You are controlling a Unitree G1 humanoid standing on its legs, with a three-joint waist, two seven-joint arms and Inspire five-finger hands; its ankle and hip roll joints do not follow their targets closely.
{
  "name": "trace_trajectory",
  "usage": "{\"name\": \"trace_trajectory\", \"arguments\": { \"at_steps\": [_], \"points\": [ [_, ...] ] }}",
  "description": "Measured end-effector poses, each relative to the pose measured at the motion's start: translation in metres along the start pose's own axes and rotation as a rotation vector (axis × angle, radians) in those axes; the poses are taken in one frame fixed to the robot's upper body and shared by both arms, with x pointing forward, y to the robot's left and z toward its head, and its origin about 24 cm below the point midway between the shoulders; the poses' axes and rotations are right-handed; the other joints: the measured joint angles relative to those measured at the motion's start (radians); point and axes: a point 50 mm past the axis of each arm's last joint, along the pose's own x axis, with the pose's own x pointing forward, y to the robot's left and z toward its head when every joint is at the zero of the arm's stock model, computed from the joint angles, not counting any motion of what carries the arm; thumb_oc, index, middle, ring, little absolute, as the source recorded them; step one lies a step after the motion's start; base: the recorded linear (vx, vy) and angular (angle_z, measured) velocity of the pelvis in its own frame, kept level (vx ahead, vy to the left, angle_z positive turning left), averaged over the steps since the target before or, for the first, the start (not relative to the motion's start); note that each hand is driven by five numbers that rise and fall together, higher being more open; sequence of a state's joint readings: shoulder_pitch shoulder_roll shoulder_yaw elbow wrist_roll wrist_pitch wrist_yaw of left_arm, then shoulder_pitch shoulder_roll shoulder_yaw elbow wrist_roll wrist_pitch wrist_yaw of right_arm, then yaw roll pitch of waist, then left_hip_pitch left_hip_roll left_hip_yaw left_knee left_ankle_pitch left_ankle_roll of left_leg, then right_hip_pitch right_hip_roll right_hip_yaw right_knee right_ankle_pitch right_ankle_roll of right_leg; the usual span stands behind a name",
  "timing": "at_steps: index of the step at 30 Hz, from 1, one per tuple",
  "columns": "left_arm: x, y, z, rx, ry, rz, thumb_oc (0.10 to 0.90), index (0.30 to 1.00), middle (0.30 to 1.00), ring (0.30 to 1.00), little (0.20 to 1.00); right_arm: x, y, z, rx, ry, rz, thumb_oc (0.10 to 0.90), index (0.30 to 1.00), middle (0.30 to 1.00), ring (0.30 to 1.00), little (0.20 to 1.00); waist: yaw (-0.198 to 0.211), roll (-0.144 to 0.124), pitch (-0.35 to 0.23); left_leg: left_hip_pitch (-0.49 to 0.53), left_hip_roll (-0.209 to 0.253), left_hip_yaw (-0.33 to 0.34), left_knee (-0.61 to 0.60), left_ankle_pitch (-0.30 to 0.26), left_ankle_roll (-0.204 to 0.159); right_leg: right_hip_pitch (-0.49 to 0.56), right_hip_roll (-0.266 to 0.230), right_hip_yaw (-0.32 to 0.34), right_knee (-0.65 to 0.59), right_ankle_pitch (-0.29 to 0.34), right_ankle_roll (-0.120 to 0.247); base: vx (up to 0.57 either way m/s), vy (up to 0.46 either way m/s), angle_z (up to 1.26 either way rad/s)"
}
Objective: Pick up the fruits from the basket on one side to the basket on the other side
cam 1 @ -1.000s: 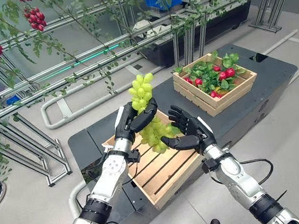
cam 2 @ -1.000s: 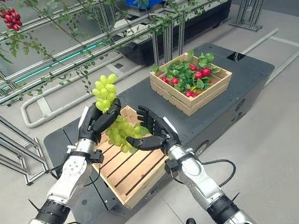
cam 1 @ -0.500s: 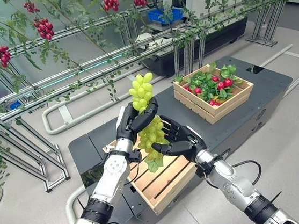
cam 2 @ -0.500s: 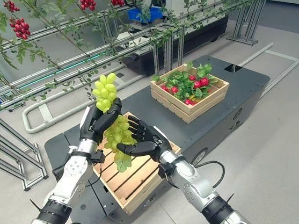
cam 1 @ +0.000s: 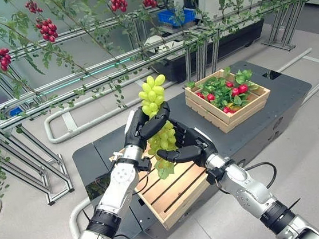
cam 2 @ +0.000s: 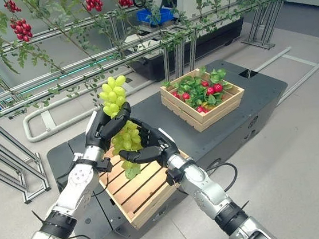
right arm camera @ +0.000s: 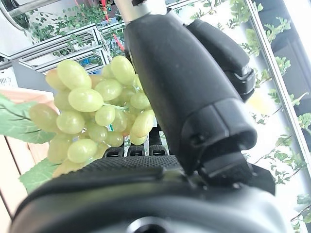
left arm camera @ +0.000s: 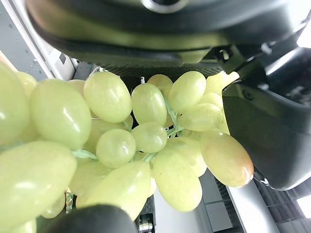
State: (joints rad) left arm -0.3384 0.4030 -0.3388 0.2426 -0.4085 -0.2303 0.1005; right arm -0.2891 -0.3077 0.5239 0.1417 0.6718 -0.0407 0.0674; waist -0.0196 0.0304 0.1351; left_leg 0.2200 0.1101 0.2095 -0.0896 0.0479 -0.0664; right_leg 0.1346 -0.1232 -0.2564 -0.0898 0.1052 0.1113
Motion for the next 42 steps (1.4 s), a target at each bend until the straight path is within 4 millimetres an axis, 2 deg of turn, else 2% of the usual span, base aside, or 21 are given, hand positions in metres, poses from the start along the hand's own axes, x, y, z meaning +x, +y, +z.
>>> {"name": "trace_trajectory", "arguments": {
  "at_steps": [10,11,12,14,18,29,30,31,32,33,42],
  "points": [
    [0.005,-0.003,0.005,0.012,-0.010,-0.106,0.400,0.300,0.300,0.300,0.300,0.006,-0.007,0.013,-0.069,0.011,0.010,0.800,0.900,0.900,0.900,0.900,0.006,-0.004,-0.006,0.001,0.000,0.001,0.000,0.000,-0.001,0.000,0.001,0.000,0.000,0.000,0.000,-0.01,-0.005,0.00],
    [0.005,-0.003,0.005,-0.004,-0.009,-0.111,0.400,0.300,0.300,0.300,0.300,0.006,-0.007,0.013,-0.070,0.010,0.012,0.642,0.662,0.662,0.662,0.662,0.005,-0.005,-0.009,0.000,0.000,0.001,0.000,0.000,-0.001,0.000,0.001,0.000,0.000,0.000,0.000,0.00,0.000,0.00],
    [0.005,-0.003,0.005,-0.010,-0.008,-0.113,0.400,0.300,0.300,0.300,0.300,0.006,-0.007,0.013,-0.070,0.010,0.012,0.590,0.585,0.585,0.585,0.585,0.005,-0.006,-0.012,0.000,0.000,0.001,0.000,0.000,-0.001,0.000,0.001,0.000,0.000,0.000,0.000,-0.03,-0.014,0.00],
    [0.006,-0.003,0.006,-0.017,-0.010,-0.122,0.400,0.300,0.300,0.300,0.300,0.006,-0.010,0.014,-0.065,0.008,0.005,0.400,0.300,0.300,0.300,0.300,0.007,-0.008,-0.016,0.000,0.000,0.001,0.000,0.000,-0.001,0.000,0.001,0.001,0.000,0.000,0.000,0.00,0.000,0.00],
    [0.005,-0.005,0.005,-0.015,-0.007,-0.161,0.400,0.300,0.300,0.300,0.300,0.006,-0.024,0.015,-0.068,0.017,-0.048,0.400,0.300,0.300,0.300,0.300,0.010,-0.009,-0.017,0.001,0.000,0.002,0.000,0.000,-0.001,-0.001,0.001,0.003,0.000,0.000,0.000,0.00,0.000,0.00],
    [0.004,-0.017,0.000,-0.044,0.009,-0.203,0.400,0.300,0.300,0.300,0.300,0.003,-0.035,0.012,-0.077,0.040,-0.090,0.400,0.300,0.300,0.300,0.300,0.005,-0.009,-0.019,0.003,0.001,0.011,0.000,0.000,0.000,-0.004,0.002,0.009,0.000,0.000,0.000,-0.01,0.000,-0.01],
    [0.004,-0.017,0.000,-0.044,0.010,-0.202,0.430,0.345,0.345,0.345,0.345,0.003,-0.035,0.012,-0.077,0.040,-0.090,0.400,0.300,0.300,0.300,0.300,0.005,-0.009,-0.019,0.003,0.001,0.011,0.000,0.000,0.000,-0.004,0.003,0.010,0.000,0.000,0.000,0.00,0.000,0.00],
    [0.004,-0.017,0.000,-0.044,0.010,-0.201,0.775,0.862,0.862,0.862,0.862,0.003,-0.035,0.012,-0.077,0.040,-0.090,0.400,0.300,0.300,0.300,0.300,0.005,-0.009,-0.019,0.003,0.001,0.011,0.000,0.000,0.000,-0.004,0.003,0.010,0.000,0.000,0.000,0.00,0.000,0.00],
    [0.004,-0.017,0.000,-0.044,0.010,-0.201,0.775,0.862,0.862,0.862,0.862,0.003,-0.035,0.012,-0.077,0.040,-0.090,0.400,0.300,0.300,0.300,0.300,0.005,-0.009,-0.019,0.003,0.001,0.011,0.000,0.000,0.000,-0.004,0.003,0.010,0.000,0.000,0.000,0.00,0.000,0.00],
    [0.004,-0.017,0.000,-0.044,0.010,-0.201,0.800,0.900,0.900,0.900,0.900,0.003,-0.035,0.012,-0.077,0.040,-0.090,0.400,0.300,0.300,0.300,0.300,0.005,-0.009,-0.019,0.003,0.001,0.011,0.000,0.000,0.000,-0.004,0.003,0.010,0.000,0.000,0.000,0.00,0.000,0.00],
    [0.004,-0.017,-0.004,-0.050,0.020,-0.200,0.800,0.900,0.900,0.900,0.900,0.003,-0.036,0.010,-0.075,0.049,-0.097,0.400,0.300,0.300,0.300,0.300,0.006,-0.008,-0.020,0.004,0.001,0.012,0.000,0.000,0.000,-0.004,0.003,0.012,0.000,0.000,0.000,0.00,0.000,0.00]
  ]
}}
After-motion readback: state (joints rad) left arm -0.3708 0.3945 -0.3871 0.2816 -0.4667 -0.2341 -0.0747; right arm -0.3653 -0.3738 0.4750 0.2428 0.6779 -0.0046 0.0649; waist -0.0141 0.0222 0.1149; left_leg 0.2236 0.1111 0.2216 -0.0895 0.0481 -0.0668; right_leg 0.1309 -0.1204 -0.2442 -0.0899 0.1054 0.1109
